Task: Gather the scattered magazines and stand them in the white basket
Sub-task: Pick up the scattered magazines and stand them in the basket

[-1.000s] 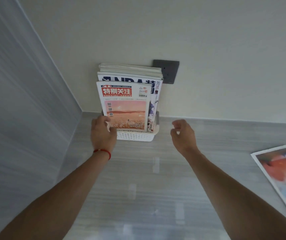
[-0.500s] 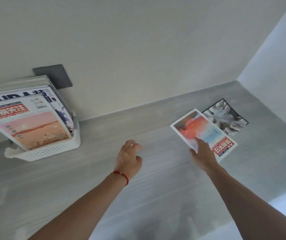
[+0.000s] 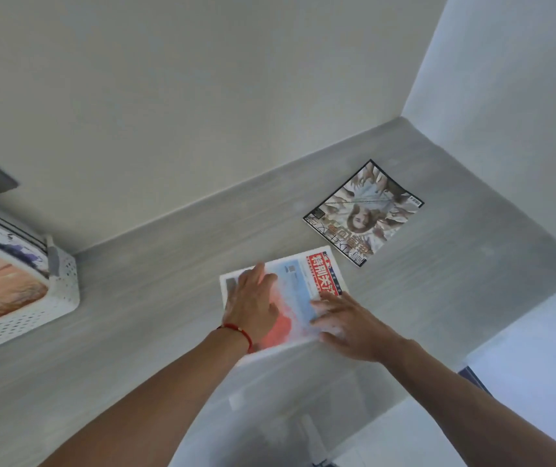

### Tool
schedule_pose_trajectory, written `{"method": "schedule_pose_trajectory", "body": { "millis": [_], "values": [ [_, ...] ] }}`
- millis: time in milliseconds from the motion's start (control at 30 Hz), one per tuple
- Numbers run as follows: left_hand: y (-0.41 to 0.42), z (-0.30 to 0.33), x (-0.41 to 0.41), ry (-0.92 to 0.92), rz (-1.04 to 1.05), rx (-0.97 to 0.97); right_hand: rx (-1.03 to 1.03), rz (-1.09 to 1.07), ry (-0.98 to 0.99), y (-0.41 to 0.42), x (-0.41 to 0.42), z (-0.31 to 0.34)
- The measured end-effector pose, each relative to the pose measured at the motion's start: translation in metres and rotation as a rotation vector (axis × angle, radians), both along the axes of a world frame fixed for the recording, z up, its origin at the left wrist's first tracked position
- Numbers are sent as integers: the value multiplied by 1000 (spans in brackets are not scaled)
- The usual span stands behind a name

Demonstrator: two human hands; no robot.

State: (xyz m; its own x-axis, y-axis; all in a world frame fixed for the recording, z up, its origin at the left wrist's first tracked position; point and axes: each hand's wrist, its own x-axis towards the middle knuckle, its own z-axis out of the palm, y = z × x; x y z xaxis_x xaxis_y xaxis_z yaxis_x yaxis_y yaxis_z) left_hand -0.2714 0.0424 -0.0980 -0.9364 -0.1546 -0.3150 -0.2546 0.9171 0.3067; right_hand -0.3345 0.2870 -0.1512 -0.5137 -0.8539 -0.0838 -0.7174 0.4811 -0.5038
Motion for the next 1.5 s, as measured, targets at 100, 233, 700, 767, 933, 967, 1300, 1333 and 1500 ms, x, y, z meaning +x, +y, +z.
{"method": "schedule_pose_trajectory", "body": {
  "millis": [100,233,700,767,933,967,1300,1333,1500],
  "values": [
    [-12,-12,5,-203,118,-22,18,-15,8,2,-7,3],
    [-4,-23,23,-171,151,-98,57,-52,92,-10,-3,0],
    [-69,26,101,169,659,727,-131,-565,-225,-97,30,17],
    [-96,35,122,236,749,841,-267,-589,-418,-132,42,27],
    [-175,59,183,372,956,1037,-442,-648,-854,-229,68,67],
    [-193,63,195,395,984,1050,-454,-602,-863,-250,73,77],
    [-380,109,276,705,994,585,-553,-203,-361,-453,120,188],
    [-395,114,277,729,980,482,-560,-196,-324,-469,122,195],
    [-445,123,270,775,980,203,-533,-236,-176,-528,128,204]
  ]
}}
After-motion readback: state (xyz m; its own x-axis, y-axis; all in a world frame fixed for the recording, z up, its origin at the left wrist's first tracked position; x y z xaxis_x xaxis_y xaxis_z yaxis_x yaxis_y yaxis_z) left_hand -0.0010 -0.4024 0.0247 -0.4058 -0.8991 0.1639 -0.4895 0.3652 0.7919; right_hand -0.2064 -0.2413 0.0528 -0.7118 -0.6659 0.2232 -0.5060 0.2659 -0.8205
